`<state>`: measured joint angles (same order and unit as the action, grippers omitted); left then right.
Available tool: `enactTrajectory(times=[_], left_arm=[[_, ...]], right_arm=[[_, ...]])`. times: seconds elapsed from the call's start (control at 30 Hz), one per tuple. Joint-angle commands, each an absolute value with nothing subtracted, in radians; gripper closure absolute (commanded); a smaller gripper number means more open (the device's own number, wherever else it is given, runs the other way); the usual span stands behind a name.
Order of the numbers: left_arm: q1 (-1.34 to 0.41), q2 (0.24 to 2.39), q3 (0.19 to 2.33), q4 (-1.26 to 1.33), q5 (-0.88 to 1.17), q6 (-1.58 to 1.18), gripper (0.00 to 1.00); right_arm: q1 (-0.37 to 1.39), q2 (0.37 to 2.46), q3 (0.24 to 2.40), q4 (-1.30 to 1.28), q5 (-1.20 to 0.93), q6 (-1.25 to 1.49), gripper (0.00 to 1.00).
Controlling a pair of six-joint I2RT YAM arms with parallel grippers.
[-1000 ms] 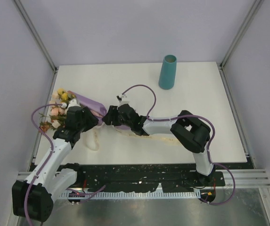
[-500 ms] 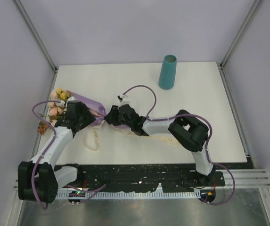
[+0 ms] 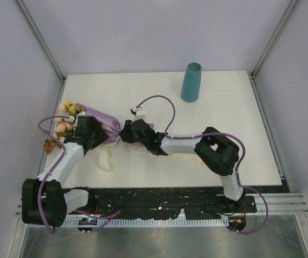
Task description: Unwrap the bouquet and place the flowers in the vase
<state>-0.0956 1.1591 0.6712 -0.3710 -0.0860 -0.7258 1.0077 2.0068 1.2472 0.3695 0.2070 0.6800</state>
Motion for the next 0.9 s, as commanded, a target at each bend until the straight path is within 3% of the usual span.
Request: enactTrajectory(times=[0.0, 0.87], left_arm=[[-0.086, 1.173, 0.661, -0.331, -0.097, -0.732, 0.45], [-0.083, 1.180, 0.652, -0.318, -0.084, -0.742, 0.45]], right_arm=[[1.011, 1.994, 1.301, 0.368, 0.258, 0.667, 0.68], [1.032, 2.108, 1.451, 0.117, 0.385, 0.713, 0.74]])
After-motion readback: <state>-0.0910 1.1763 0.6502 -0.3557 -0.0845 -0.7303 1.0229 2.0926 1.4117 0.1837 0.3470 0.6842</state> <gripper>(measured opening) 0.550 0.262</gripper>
